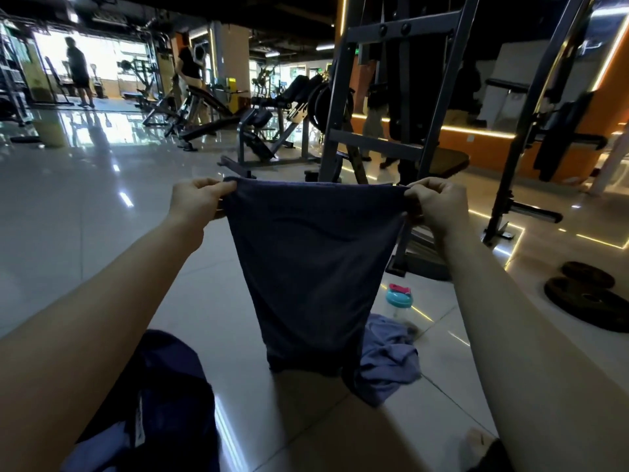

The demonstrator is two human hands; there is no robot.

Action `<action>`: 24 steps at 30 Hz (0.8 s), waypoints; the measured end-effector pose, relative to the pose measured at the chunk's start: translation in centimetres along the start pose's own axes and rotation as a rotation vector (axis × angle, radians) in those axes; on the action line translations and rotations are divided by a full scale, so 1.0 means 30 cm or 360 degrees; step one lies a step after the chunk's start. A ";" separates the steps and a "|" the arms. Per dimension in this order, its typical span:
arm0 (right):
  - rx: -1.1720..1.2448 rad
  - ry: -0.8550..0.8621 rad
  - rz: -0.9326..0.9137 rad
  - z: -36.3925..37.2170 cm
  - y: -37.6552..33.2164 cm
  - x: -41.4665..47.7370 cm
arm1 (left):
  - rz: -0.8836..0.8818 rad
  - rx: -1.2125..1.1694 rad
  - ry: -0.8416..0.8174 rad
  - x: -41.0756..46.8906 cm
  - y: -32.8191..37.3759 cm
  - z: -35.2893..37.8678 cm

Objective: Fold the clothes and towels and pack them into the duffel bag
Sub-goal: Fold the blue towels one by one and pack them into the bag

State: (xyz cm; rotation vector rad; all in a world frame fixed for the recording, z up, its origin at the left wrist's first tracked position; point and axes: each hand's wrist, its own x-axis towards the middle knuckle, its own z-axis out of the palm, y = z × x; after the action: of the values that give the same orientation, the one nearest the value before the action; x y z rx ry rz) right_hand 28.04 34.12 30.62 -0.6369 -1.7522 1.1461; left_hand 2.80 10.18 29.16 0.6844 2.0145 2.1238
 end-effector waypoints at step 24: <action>-0.0767 -0.1613 0.0989 -0.340 0.119 -0.446 | -0.0729 0.0853 -0.1195 -0.426 -0.193 -0.182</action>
State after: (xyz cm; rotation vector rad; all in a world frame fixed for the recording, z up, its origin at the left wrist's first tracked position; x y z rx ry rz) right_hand 42.90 29.35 23.39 -1.0411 -2.8682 1.6447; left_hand 10.71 0.66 20.57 0.8158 1.9977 0.8766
